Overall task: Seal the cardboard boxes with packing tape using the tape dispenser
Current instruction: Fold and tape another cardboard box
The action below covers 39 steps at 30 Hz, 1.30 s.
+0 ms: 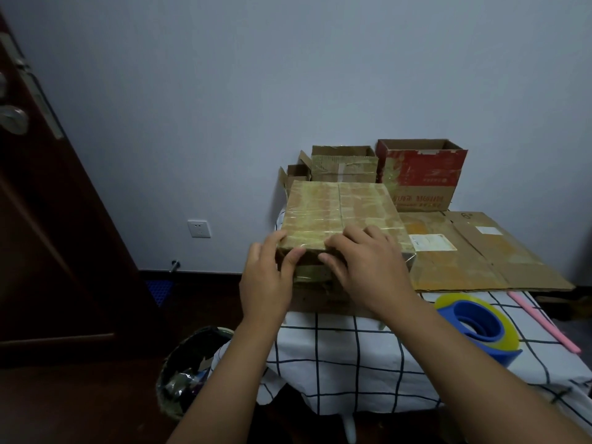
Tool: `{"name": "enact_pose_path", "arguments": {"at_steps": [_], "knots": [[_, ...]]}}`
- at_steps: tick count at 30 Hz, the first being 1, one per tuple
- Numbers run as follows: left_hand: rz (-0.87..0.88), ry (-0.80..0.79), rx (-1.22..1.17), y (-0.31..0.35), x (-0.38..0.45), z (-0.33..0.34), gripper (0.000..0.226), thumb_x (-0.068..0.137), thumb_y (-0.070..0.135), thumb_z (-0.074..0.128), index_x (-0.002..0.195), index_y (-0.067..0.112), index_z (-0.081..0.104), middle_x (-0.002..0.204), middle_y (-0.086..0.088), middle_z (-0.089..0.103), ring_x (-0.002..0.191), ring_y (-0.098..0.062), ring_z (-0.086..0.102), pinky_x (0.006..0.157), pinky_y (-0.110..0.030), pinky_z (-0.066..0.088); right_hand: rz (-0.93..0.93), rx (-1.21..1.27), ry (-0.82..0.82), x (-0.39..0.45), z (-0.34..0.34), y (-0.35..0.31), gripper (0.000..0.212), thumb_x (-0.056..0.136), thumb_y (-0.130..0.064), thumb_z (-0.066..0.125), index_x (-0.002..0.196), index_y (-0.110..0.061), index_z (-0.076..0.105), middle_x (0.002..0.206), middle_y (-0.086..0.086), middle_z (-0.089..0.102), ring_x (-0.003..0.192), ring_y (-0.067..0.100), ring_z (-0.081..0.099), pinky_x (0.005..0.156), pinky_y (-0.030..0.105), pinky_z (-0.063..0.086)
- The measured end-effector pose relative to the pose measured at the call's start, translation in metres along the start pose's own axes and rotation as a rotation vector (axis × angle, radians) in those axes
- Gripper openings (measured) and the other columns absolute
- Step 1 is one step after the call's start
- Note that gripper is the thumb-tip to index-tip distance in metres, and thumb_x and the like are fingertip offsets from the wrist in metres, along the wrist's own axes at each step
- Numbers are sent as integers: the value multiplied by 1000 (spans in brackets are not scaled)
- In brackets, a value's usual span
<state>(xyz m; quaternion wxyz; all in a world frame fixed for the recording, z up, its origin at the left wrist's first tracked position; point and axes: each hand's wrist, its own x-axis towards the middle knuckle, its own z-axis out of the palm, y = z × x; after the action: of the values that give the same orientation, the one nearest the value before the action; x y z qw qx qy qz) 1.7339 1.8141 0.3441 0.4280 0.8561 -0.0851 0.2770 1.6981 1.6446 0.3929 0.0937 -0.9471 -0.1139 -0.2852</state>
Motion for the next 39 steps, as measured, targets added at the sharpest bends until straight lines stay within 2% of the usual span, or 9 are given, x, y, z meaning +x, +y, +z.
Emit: {"name": "enact_pose_path", "arguments": {"at_steps": [4, 9, 14, 17, 21, 27, 31, 35, 39], "knots": [[56, -39, 42, -5, 3, -1, 56, 86, 72, 39, 129, 38, 50, 99, 7, 44, 78, -11, 52, 56, -16, 35, -30, -19, 89, 3, 4, -3, 16, 90, -28, 72, 91, -12, 70, 86, 4, 64, 75, 28, 53, 64, 37, 42], [84, -53, 88, -7, 9, -2, 44, 83, 73, 41, 118, 47, 48, 95, 7, 40, 82, -14, 51, 56, -20, 38, -146, 30, 41, 7, -2, 12, 23, 90, -36, 68, 103, -19, 76, 90, 0, 66, 78, 25, 56, 59, 31, 39], [155, -16, 157, 1, 8, 3, 53, 85, 71, 47, 120, 32, 56, 129, 0, 39, 119, -17, 37, 93, -37, 41, -153, 55, 70, 10, -4, 20, 15, 89, -28, 73, 101, -20, 78, 85, -1, 66, 74, 23, 56, 57, 27, 30], [298, 3, 179, 9, 13, 7, 45, 92, 56, 49, 112, 20, 66, 125, -3, 55, 117, -24, 48, 95, -45, 46, -184, 63, 13, 11, -2, 18, 21, 92, -32, 69, 109, -22, 75, 91, -1, 67, 79, 23, 57, 56, 29, 35], [367, 2, 194, 12, 14, 11, 40, 94, 49, 50, 104, 15, 69, 109, -1, 63, 102, -23, 55, 85, -39, 44, -172, 135, -100, 16, -12, 42, 38, 95, -41, 61, 127, -20, 66, 115, -2, 68, 103, 21, 61, 77, 33, 48], [371, -10, 283, 14, 16, 15, 47, 87, 61, 53, 102, 19, 64, 104, 0, 57, 97, -21, 50, 82, -37, 41, -179, 19, -61, 7, -9, 46, 33, 97, -41, 56, 108, -16, 74, 103, 2, 74, 85, 26, 64, 65, 33, 45], [361, -12, 297, 17, 15, 11, 46, 87, 62, 52, 101, 19, 62, 101, 1, 55, 95, -22, 50, 80, -35, 36, -221, 58, -148, 13, -18, 64, 43, 96, -47, 47, 122, -21, 69, 117, 0, 72, 107, 26, 64, 83, 40, 53], [319, -18, 380, 24, 13, 16, 60, 81, 79, 46, 97, 22, 58, 100, 3, 52, 97, -19, 48, 90, -41, 36, -171, 94, 3, -4, -7, 64, 31, 93, -30, 69, 117, -12, 74, 119, 7, 72, 109, 30, 69, 87, 46, 56], [264, 8, 425, 33, 14, 20, 57, 81, 73, 50, 91, 17, 57, 95, -2, 52, 93, -25, 50, 88, -42, 35, -169, 188, -60, -1, -7, 72, 37, 95, -33, 65, 126, -14, 68, 129, 4, 67, 119, 26, 63, 98, 44, 52]]}}
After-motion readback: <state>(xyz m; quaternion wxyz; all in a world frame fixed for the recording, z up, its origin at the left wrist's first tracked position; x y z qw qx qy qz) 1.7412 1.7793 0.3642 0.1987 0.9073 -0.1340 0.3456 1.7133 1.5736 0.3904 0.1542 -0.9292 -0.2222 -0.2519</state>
